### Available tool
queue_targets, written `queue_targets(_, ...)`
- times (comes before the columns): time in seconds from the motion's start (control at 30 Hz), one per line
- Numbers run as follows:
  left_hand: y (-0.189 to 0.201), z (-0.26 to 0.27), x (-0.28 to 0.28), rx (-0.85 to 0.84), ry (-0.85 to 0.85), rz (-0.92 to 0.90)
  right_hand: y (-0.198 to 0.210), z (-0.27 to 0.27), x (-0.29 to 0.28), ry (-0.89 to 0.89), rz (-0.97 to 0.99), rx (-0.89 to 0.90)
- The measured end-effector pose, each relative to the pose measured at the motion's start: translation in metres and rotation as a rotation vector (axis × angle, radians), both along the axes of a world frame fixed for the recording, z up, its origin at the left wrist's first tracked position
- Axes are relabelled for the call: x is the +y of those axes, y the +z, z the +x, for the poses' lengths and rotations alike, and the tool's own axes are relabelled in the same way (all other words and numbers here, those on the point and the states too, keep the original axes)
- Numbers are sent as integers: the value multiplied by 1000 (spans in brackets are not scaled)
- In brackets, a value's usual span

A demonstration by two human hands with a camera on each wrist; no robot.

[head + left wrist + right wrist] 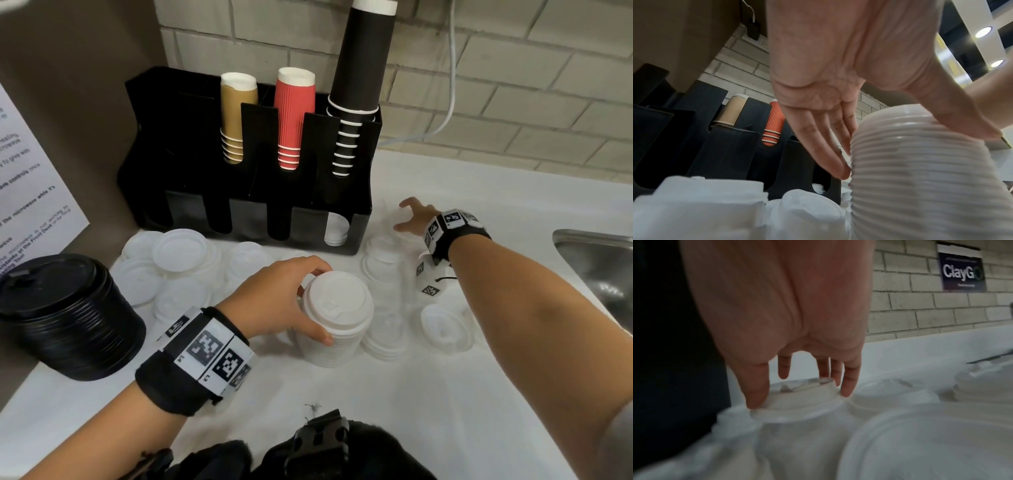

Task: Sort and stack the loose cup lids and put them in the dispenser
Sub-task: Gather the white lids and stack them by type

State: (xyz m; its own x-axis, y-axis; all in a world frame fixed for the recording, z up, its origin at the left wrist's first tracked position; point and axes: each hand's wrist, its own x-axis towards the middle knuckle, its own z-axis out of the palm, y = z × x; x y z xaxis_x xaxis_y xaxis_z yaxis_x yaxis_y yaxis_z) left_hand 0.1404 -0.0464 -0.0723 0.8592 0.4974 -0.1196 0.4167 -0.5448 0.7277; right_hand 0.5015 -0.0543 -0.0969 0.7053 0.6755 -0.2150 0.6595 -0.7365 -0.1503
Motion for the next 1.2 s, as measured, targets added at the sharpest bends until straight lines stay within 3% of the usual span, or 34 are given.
queue_targets(0.1, 0, 0, -1, -13, 6, -15, 25, -13, -9, -86, 168, 37)
queue_targets(0.2, 1, 0, -2, -20, 7, -17, 48, -31, -28, -62, 346, 185)
queue_targets(0.37, 1, 0, -2, -28, 8, 16, 59, -94, -72, 94, 683, 412)
queue_targets(0.47, 1, 0, -3, -39, 11, 6, 61, -140, -100, 261, 791, 488)
queue_targets(0.7, 2, -1, -7, -50, 46, -7, 46, -202, -138, 424, 765, 491)
queue_targets(1.2, 1, -4, -9, -40, 55, -23, 41, -221, -132, 486, 561, 324)
